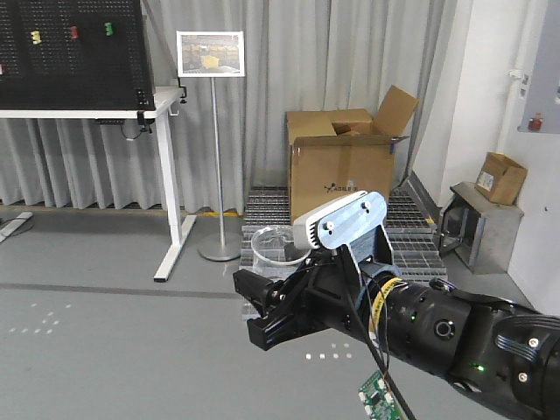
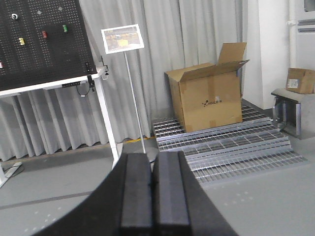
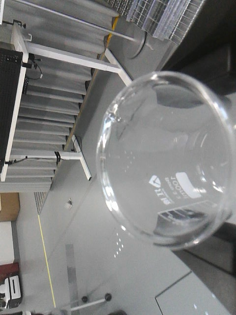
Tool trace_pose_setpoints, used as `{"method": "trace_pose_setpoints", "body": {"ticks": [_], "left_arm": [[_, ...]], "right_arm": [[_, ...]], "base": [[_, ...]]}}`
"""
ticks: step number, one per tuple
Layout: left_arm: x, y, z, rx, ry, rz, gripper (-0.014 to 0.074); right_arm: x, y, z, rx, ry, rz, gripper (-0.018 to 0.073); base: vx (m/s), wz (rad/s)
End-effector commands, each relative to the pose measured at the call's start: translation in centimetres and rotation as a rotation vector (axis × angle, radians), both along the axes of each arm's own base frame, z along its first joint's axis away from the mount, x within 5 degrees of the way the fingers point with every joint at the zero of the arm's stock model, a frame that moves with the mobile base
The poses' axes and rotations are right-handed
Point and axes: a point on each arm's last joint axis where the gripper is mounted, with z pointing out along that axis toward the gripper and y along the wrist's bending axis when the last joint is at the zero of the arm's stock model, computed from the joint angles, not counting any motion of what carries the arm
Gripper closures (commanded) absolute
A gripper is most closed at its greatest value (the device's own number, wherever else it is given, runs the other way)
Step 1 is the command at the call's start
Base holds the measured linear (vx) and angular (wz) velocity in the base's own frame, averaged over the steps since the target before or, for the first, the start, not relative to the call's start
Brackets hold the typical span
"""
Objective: Pick beaker and place in left cabinet
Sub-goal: 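Hold the beaker in the right gripper while the base drives to the cabinet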
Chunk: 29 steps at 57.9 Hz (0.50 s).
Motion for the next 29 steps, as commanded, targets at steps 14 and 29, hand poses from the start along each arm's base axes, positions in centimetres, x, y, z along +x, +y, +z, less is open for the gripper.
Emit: {"method": "trace_pose_setpoints", "body": {"ticks": [14,29], "left_arm": [[-0.15,-0.01,0.25,-0.015,-0.076,-0.004,0.0595],[-0.15,-0.01,0.25,-0.015,-0.076,-0.004,0.0595]], "right_arm": [[-0.63,-0.13,2.78,0.078,-0.08,0.031,0.0565],[-0.63,-0.13,2.77,0.078,-0.08,0.03,0.0565]], "base": [[0.69,-0.04],[0.63,-0.07]]}}
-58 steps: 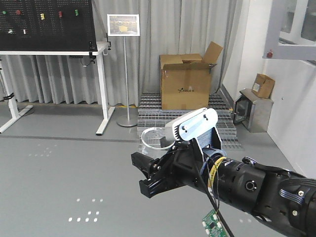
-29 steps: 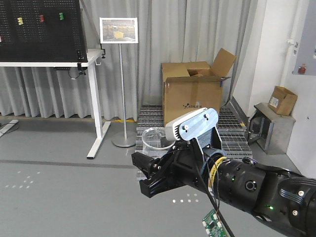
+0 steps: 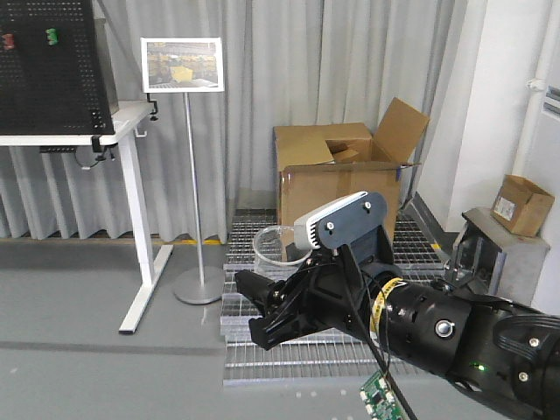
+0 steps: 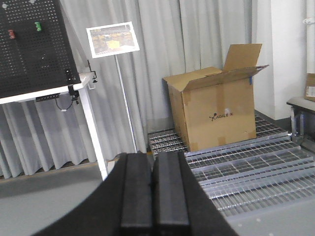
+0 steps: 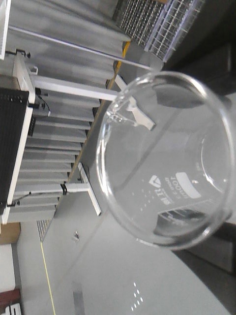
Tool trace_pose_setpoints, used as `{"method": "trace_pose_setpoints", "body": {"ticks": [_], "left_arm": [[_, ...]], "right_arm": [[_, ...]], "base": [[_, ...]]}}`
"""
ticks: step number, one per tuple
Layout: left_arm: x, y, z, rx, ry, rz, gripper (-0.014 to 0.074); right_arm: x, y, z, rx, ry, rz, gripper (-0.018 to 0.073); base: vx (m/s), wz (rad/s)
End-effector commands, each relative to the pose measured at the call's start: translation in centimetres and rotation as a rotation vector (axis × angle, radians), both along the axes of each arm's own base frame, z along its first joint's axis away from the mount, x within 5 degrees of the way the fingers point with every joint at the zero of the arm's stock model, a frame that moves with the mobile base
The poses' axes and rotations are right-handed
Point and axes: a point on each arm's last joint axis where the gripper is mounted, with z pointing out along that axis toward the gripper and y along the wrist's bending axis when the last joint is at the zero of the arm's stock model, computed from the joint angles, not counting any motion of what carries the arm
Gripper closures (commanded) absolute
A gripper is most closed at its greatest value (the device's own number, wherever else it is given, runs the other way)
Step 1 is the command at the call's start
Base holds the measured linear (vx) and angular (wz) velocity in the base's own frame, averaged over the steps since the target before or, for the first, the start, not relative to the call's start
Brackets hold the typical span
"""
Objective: Pick beaker and place in left cabinet
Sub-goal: 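Hold the beaker in the right gripper while the base drives to the cabinet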
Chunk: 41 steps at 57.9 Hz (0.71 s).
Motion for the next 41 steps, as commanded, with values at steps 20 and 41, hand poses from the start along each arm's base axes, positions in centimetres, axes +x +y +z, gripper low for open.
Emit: {"method": "trace_pose_setpoints", "body": {"ticks": [20,41], "left_arm": [[-0.15,-0.01,0.25,-0.015,-0.076,-0.004,0.0595],[-0.15,-0.01,0.25,-0.015,-0.076,-0.004,0.0595]], "right_arm": [[-0.64,-0.11,2.8,0.08,-0.082,0.033,0.0565],[-0.64,-0.11,2.8,0.08,-0.082,0.033,0.0565]], "base": [[0.54,-0.07],[0.47,-0.14]]}}
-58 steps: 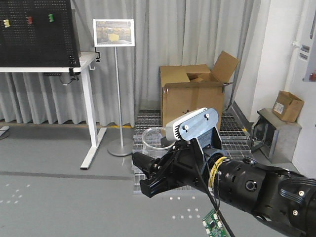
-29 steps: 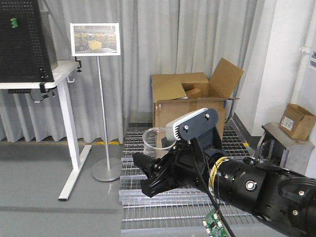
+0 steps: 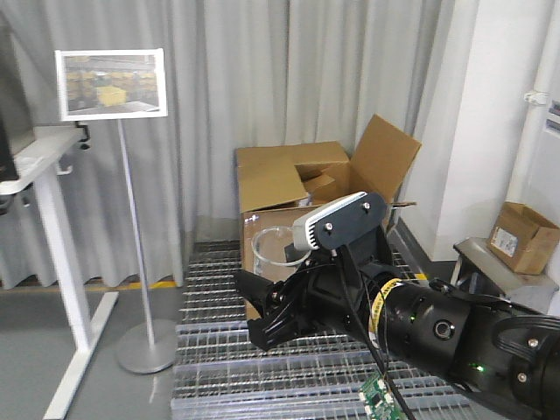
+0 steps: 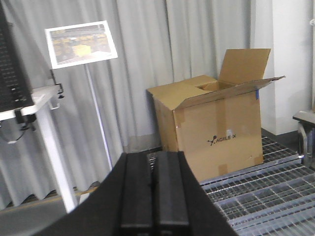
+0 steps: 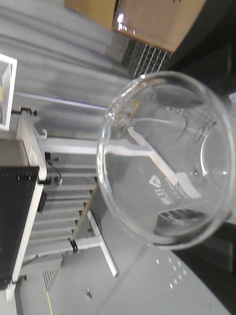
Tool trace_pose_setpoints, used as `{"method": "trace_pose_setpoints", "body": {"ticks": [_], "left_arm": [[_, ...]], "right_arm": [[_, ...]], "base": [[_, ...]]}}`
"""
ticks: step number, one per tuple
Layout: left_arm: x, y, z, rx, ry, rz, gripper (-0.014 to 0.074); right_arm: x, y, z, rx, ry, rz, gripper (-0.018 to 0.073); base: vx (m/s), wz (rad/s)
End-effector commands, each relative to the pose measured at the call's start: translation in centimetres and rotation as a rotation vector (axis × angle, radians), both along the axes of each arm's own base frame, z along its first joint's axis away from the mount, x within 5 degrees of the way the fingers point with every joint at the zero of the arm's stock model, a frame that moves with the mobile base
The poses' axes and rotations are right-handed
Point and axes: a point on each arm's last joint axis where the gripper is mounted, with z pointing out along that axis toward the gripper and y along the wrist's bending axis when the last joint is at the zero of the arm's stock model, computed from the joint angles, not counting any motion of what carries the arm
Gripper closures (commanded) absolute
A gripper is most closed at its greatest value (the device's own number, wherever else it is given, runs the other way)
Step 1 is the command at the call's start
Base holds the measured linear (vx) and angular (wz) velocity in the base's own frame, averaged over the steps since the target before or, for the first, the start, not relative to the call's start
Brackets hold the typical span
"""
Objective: Pick beaker and place in left cabinet
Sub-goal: 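Hold the beaker in the right gripper while the base drives to the cabinet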
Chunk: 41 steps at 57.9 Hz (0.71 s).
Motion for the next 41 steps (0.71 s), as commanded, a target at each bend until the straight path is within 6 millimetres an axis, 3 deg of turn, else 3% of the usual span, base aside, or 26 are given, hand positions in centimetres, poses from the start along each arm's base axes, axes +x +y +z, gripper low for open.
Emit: {"method": "trace_pose_setpoints", "body": {"ticks": [1,18,41], "left_arm": [[-0.15,-0.01,0.25,-0.015,-0.076,-0.004,0.0595],[-0.15,-0.01,0.25,-0.015,-0.076,-0.004,0.0595],[-0.15,-0.01,0.25,-0.015,-0.076,-0.004,0.0595]], "right_arm": [[-0.65,-0.1,2.81,0.081,-0.083,0.034,0.0565],[-0.65,-0.1,2.81,0.081,-0.083,0.034,0.0565],[-0.65,-0.1,2.81,0.081,-0.083,0.034,0.0565]], "base": [[0.43,-0.24],[0.39,-0.42],[0.31,-0.83]]}}
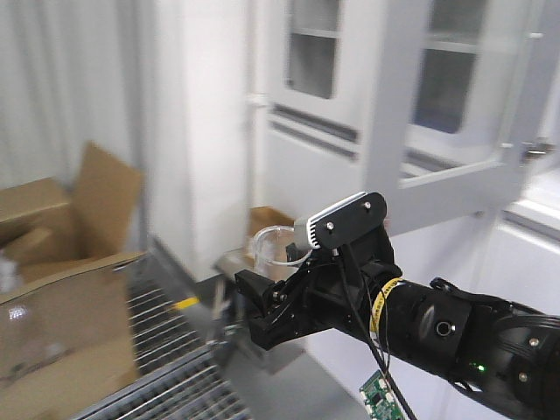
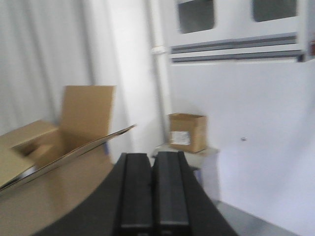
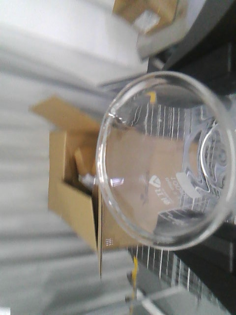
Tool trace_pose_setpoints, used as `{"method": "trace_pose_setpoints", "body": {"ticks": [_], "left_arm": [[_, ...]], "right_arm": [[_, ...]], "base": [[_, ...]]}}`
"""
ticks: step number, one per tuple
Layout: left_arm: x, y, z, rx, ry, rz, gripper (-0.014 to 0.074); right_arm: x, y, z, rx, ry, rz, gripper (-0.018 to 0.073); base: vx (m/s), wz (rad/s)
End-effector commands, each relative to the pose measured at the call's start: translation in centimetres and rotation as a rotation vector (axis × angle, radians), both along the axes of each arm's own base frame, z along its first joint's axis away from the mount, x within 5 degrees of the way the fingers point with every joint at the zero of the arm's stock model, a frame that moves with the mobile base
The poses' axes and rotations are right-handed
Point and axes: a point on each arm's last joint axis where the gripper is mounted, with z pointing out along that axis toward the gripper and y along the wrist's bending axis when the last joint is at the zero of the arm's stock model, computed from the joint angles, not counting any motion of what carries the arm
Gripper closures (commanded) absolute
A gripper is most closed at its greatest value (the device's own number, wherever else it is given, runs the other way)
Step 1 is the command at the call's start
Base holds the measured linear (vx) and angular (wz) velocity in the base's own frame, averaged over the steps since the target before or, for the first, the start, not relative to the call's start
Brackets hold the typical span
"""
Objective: Pick beaker and place in left cabinet
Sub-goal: 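Hold the beaker in the right gripper while the base drives to the cabinet, then carry the beaker over the blue tray and lower it onto the tray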
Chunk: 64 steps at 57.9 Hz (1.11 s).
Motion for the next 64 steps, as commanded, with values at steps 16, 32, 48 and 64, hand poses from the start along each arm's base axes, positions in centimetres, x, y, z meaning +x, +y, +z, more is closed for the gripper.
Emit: {"method": "trace_pose_setpoints", "body": {"ticks": [16,32,48,64], "left_arm": [[-0.15,-0.01,0.25,-0.015,-0.076,-0.004,0.0595],[-0.15,-0.01,0.25,-0.015,-0.076,-0.004,0.0595],[-0.15,-0.01,0.25,-0.015,-0.076,-0.004,0.0595],[-0.15,-0.01,0.25,-0.015,-0.076,-0.004,0.0595]], "right_arm": [[-0.65,-0.1,2.81,0.081,-0.083,0.034,0.0565],[-0.65,-0.09,2.82,0.082,-0.083,0.035,0.0565],[-0.65,-0.09,2.82,0.082,-0.083,0.035,0.0565],[-0.65,-0.09,2.82,0.082,-0.083,0.035,0.0565]], "base": [[0.27,-0.81],[0.26,-0.69],[0.27,-0.56],[0.25,-0.51]]}}
